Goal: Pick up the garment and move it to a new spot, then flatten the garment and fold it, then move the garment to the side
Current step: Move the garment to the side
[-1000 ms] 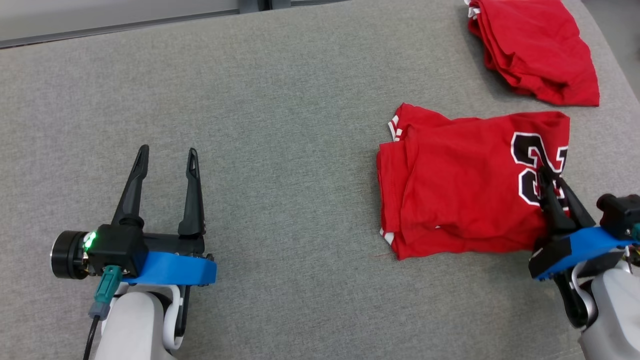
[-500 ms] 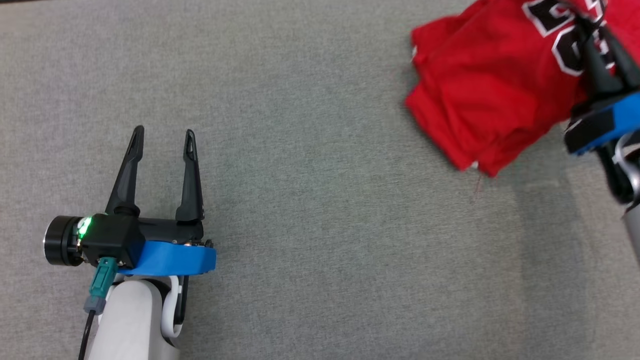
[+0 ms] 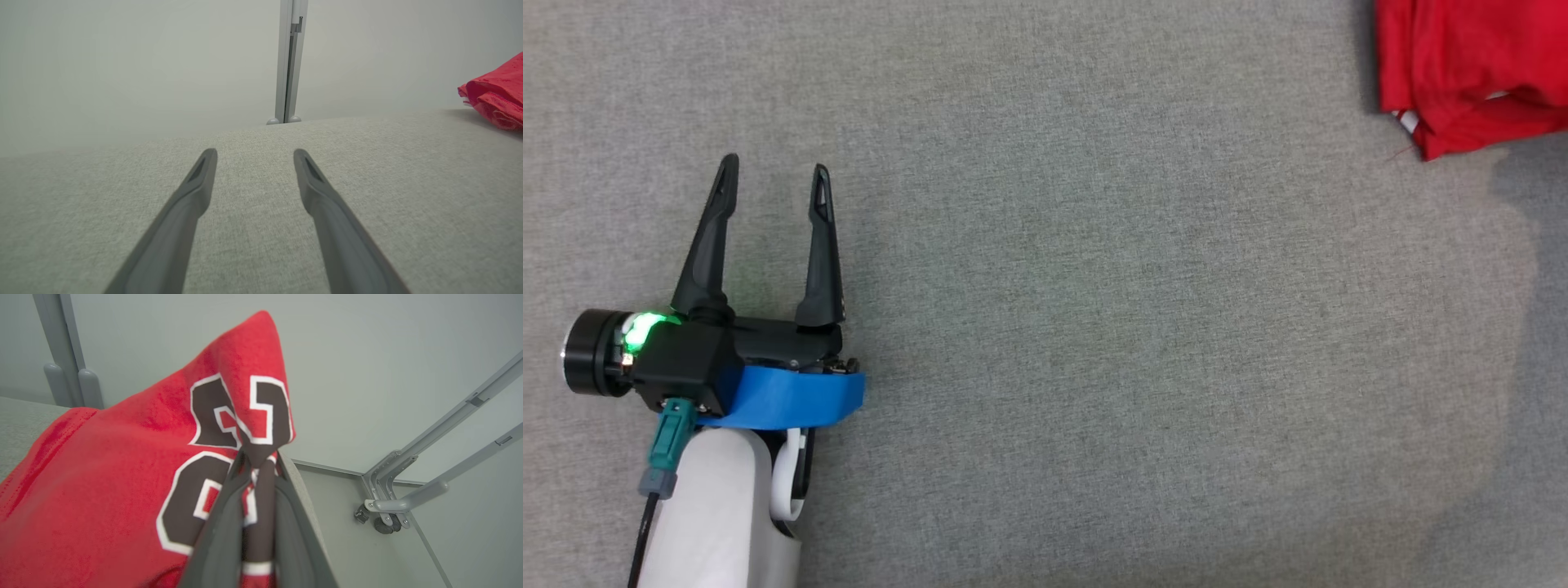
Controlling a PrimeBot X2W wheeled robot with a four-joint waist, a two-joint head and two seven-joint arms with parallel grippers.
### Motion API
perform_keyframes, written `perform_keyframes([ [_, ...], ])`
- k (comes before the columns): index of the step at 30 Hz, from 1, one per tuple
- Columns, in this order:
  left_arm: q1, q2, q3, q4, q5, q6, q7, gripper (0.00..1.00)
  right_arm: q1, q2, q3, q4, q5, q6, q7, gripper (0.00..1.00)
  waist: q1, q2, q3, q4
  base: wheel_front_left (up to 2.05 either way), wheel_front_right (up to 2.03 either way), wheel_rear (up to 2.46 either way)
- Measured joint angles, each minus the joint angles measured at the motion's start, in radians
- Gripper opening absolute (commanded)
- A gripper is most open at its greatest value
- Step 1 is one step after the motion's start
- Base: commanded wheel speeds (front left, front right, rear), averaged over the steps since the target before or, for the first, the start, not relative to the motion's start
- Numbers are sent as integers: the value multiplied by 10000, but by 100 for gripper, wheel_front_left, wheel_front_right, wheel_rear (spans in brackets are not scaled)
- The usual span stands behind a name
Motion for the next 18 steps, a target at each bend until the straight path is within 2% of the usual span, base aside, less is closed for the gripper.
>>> perform_keyframes([
  [4, -90, 84, -40, -201, 50, 2, 2, 100, -356, -324, 182, 731, 0, -2, 251, 0, -1, 0, 148, -111, 0, 0, 0],
  [13, -257, 184, -171, -453, 117, 29, 0, 100, -1475, -341, 330, 2429, -217, 0, 384, 0, -1, -2, 424, -73, 0, 0, 0],
  [14, -257, 194, -188, -466, 117, 31, 0, 100, -1569, -322, 336, 2627, -284, 0, 370, 38, -1, -1, 448, -51, 0, 0, 0],
  [16, -260, 209, -215, -510, 117, 52, 0, 100, -1762, -301, 320, 2972, -407, 0, 272, 100, -1, -2, 498, -5, 0, 0, 0],
  [18, -260, 219, -224, -539, 115, 86, -2, 100, -1957, -249, 324, 3271, -558, 0, 176, 100, -1, -2, 530, 31, 0, 0, 0],
])
